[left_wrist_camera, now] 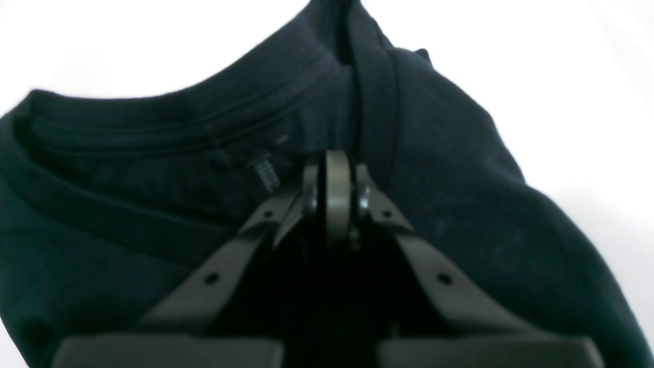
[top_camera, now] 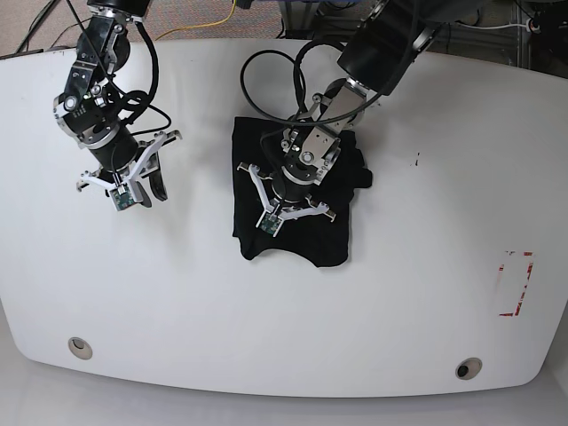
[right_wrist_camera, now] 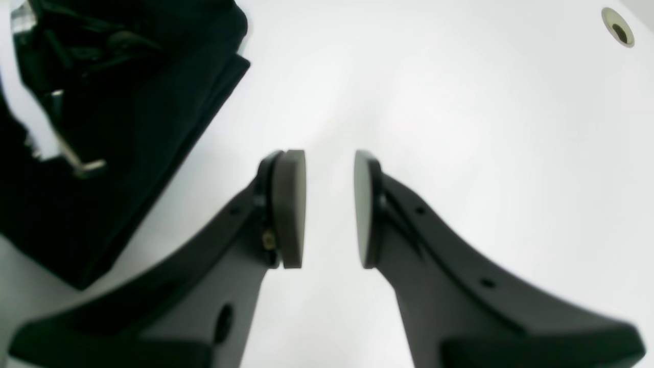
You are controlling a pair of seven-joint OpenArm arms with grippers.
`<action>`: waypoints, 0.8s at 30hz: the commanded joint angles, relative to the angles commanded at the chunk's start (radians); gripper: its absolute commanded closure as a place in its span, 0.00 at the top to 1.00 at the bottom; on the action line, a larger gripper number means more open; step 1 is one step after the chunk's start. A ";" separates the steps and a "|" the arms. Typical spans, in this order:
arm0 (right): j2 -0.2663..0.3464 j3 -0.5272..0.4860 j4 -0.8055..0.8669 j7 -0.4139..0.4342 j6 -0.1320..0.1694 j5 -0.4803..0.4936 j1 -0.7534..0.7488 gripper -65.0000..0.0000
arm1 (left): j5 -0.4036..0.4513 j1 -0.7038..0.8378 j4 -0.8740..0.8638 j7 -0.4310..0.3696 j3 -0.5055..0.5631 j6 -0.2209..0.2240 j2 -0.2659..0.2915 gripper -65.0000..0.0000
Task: Layout the t-shirt on the table in an organized manner, then fold the t-shirt properly
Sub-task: 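Drag the held shirt across the table with the left gripper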
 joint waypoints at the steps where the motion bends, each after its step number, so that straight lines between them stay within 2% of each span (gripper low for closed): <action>1: 0.000 0.000 0.000 0.000 0.000 0.000 0.000 0.23 | 0.000 0.000 0.002 0.000 0.000 -0.011 -0.009 0.00; 4: -0.005 -0.003 0.000 0.000 0.000 0.000 -0.003 0.23 | 0.000 0.011 0.020 0.002 -0.005 -0.048 -0.058 0.00; 7: -0.005 -0.005 0.000 0.000 0.000 0.000 -0.005 0.23 | -0.005 0.049 0.060 0.008 -0.006 -0.078 -0.132 0.00; 17: -0.009 -0.002 0.000 0.000 0.000 0.000 -0.006 0.23 | -0.008 0.133 0.190 0.003 -0.008 -0.089 -0.433 0.00; 20: -0.026 -0.002 0.002 0.000 0.000 -0.002 -0.009 0.23 | -0.009 0.138 0.187 -0.017 -0.009 -0.092 -0.500 0.00; 23: -0.034 -0.003 0.005 0.000 0.000 -0.002 -0.028 0.23 | -0.020 0.164 0.187 -0.044 -0.031 -0.123 -0.588 0.00; 24: -0.035 -0.003 0.005 0.000 0.000 -0.002 -0.029 0.23 | -0.028 0.167 0.187 -0.051 -0.041 -0.130 -0.598 0.00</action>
